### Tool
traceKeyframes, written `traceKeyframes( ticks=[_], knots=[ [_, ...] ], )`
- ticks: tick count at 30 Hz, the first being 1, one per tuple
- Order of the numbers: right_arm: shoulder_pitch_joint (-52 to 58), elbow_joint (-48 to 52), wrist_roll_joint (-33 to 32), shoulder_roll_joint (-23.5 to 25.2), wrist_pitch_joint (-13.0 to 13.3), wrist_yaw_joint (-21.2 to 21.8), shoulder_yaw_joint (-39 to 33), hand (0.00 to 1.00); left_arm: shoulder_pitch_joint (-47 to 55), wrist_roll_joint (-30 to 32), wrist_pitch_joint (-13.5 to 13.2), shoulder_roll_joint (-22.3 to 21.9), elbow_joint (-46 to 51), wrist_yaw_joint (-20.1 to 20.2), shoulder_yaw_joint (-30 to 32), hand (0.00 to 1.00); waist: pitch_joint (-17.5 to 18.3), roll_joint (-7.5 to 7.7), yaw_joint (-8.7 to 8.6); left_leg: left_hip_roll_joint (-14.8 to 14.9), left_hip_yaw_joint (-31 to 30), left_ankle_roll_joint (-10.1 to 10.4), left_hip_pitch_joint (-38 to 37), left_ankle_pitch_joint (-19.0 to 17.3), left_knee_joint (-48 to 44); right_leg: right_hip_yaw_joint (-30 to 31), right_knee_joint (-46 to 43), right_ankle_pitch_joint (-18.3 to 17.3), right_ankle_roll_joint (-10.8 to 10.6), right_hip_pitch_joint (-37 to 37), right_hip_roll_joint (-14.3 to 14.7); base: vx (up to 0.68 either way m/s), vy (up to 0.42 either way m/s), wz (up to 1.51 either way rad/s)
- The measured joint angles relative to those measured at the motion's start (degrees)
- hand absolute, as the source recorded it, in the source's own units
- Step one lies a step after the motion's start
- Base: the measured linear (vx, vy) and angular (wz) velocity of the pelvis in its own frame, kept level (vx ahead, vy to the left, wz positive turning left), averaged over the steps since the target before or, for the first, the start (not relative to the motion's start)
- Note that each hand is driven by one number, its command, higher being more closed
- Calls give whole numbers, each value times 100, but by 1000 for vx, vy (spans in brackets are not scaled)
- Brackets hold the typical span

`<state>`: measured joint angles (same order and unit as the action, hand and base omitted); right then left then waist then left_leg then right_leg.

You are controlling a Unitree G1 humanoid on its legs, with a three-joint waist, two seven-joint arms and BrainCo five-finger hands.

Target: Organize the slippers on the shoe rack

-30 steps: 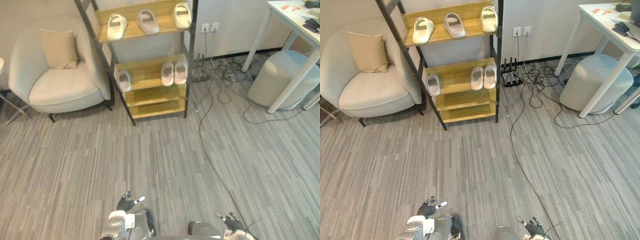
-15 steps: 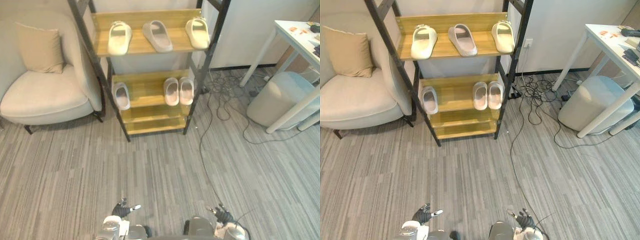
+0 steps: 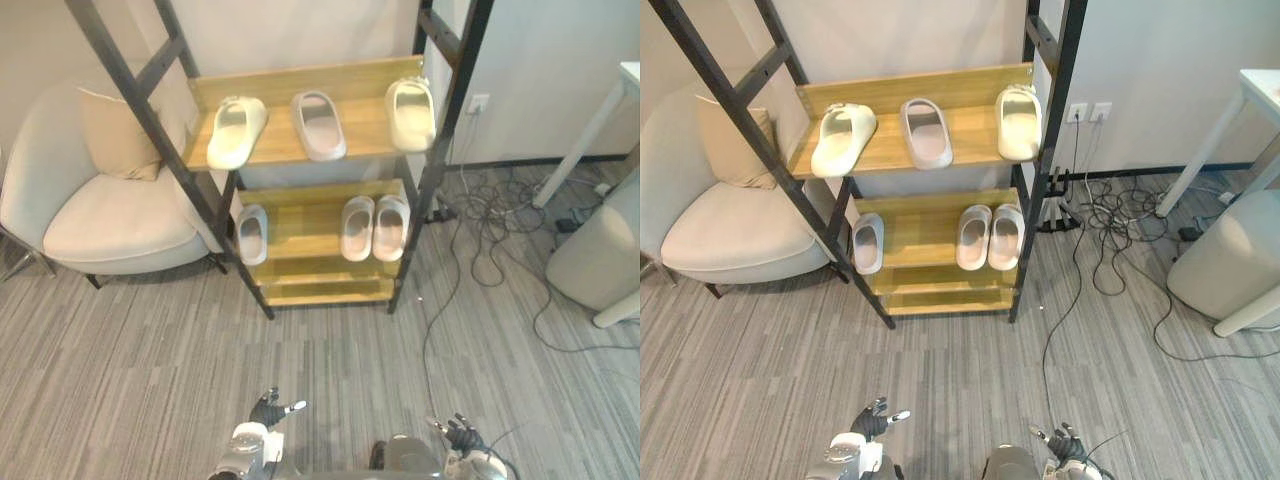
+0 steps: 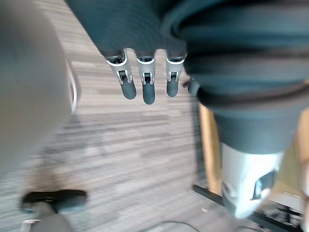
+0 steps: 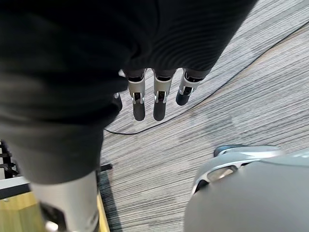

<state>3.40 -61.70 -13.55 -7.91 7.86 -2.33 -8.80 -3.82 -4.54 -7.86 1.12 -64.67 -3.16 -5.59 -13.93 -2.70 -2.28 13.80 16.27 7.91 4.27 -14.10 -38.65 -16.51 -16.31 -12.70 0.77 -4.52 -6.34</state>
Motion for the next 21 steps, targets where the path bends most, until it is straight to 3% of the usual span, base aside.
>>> traceKeyframes(
  ticks=[2,3,4,5,7,9,11,12,13,15,18,19,20,21],
  knots=[
    [0,0,2,4,0,-2,-1,0,-4,1,-25,7,29,-2,1,0,-10,17,26,-217,9,-97,68,40,1055,105,148,18,-89,-123,-50,183,133,-29],
    [18,-1,-1,-1,2,0,-1,0,0,2,-28,6,66,-4,-3,0,-12,19,68,-504,-125,-136,59,429,2225,220,175,-49,-261,-195,-99,257,237,-49],
    [40,-30,5,-46,-1,-7,18,0,5,0,-32,19,83,-8,-3,0,4,14,146,-614,-260,-373,-23,1112,2577,450,162,-123,-406,-208,-60,272,237,-50],
    [42,-54,4,-40,-18,-15,69,0,1,1,-32,34,78,-9,-4,0,39,57,173,-690,-180,-387,-111,1103,2645,548,177,-136,-443,-242,-105,277,170,-28],
    [131,-47,12,116,-15,-5,224,0,4,4,-27,256,40,-6,1,0,191,369,168,-887,-129,-520,-6,752,2377,749,337,-152,-604,-313,-286,296,147,-3],
    [116,-50,16,135,-16,4,231,0,-20,5,-22,264,9,-6,2,0,196,422,178,-938,-63,-602,2,405,2087,866,-160,-216,-710,-177,-430,275,179,-12],
    [87,-46,46,126,-13,18,231,0,-17,5,-16,280,-50,-1,-6,0,198,416,190,-988,102,-660,-254,254,2104,1078,-1389,-206,-799,295,-583,290,211,-19],
    [99,-49,139,117,-11,17,223,0,-8,6,-4,329,-90,-1,-64,0,202,422,174,-1075,120,-712,-485,194,2200,1132,-2241,-105,-1017,627,-738,220,139,-1],
    [104,-53,182,120,-16,18,223,0,0,5,0,355,-119,-3,-105,0,205,419,161,-1093,111,-731,-561,181,2236,1111,-2472,-140,-1054,701,-778,351,104,17],
    [104,-45,241,100,-20,39,234,0,45,8,50,470,-150,-4,-266,0,223,402,133,-1098,-12,-702,-981,202,2609,653,-2869,-478,-835,956,-777,313,-19,24],
    [106,-6,238,39,-15,57,231,0,103,8,100,465,-173,-3,-268,0,270,269,85,-948,-159,-610,-1101,256,2786,395,-2310,-644,-625,1270,-596,226,-129,27],
    [106,7,238,29,-15,57,234,0,114,9,100,462,-174,-3,-268,0,271,248,40,-907,-247,-553,-1097,289,2801,420,-1738,-580,-583,1300,-512,209,-220,42],
    [145,-15,229,117,-20,62,230,0,126,44,93,539,-196,4,-266,0,328,409,35,-1052,-315,-435,-1105,343,2891,507,-790,161,-450,1257,-550,259,-260,46],
    [134,-57,237,12,-35,61,211,0,135,75,109,419,-255,2,-275,0,396,170,13,-901,-443,-279,-1150,393,3079,406,-763,198,-391,1168,-399,210,-215,35]
  ],
)
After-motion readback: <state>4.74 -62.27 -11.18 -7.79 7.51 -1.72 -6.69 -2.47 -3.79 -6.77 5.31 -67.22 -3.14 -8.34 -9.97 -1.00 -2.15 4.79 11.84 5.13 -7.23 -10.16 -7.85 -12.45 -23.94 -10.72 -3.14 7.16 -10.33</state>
